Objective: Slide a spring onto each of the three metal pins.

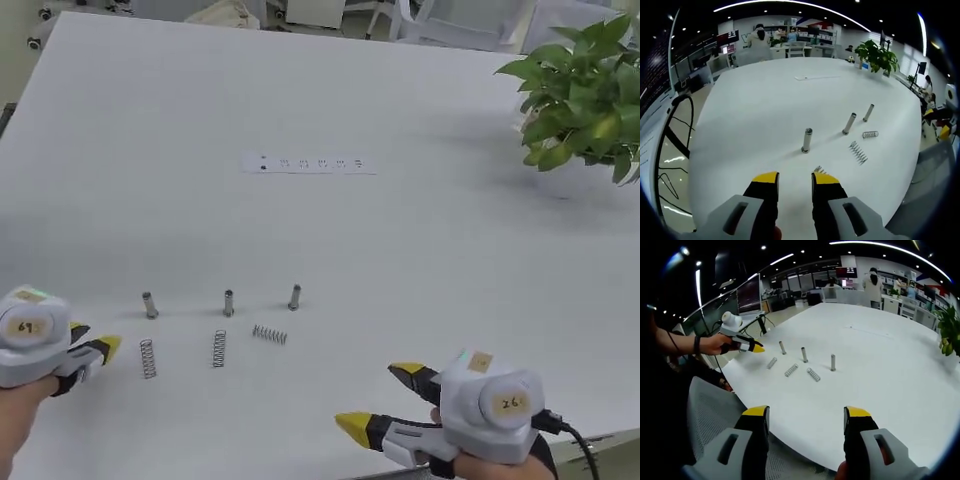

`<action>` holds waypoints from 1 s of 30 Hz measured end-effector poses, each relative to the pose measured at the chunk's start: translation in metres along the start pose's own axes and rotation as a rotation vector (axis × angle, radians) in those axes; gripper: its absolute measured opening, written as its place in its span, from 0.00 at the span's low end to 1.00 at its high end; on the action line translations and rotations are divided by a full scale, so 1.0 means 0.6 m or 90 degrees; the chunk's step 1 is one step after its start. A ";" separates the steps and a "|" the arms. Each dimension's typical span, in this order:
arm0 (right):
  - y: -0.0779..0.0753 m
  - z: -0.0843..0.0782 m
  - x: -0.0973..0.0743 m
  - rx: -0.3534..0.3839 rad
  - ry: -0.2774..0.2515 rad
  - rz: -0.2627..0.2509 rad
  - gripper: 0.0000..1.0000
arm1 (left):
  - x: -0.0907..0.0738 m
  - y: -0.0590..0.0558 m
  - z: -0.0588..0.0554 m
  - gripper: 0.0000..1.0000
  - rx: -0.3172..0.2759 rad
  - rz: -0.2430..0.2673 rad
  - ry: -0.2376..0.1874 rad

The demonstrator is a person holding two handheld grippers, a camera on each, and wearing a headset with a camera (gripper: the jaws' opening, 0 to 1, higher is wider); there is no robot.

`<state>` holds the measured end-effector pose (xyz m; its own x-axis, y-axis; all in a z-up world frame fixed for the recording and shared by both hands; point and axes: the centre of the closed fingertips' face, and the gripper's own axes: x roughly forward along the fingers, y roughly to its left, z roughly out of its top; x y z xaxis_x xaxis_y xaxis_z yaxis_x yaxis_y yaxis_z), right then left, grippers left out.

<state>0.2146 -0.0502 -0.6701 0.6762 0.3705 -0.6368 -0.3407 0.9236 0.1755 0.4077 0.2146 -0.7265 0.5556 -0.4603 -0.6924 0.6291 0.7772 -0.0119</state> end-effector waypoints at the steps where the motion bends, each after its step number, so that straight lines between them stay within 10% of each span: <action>1: 0.001 0.001 0.001 -0.001 0.000 0.001 0.58 | -0.004 0.000 0.000 0.19 -0.003 0.001 -0.003; 30: 0.002 -0.007 0.003 0.003 0.006 0.004 0.59 | -0.063 -0.020 -0.040 0.32 -0.061 -0.004 -0.015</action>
<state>0.2129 -0.0489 -0.6742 0.6674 0.3757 -0.6430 -0.3427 0.9215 0.1828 0.3660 0.2333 -0.7176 0.5647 -0.4743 -0.6754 0.5781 0.8114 -0.0865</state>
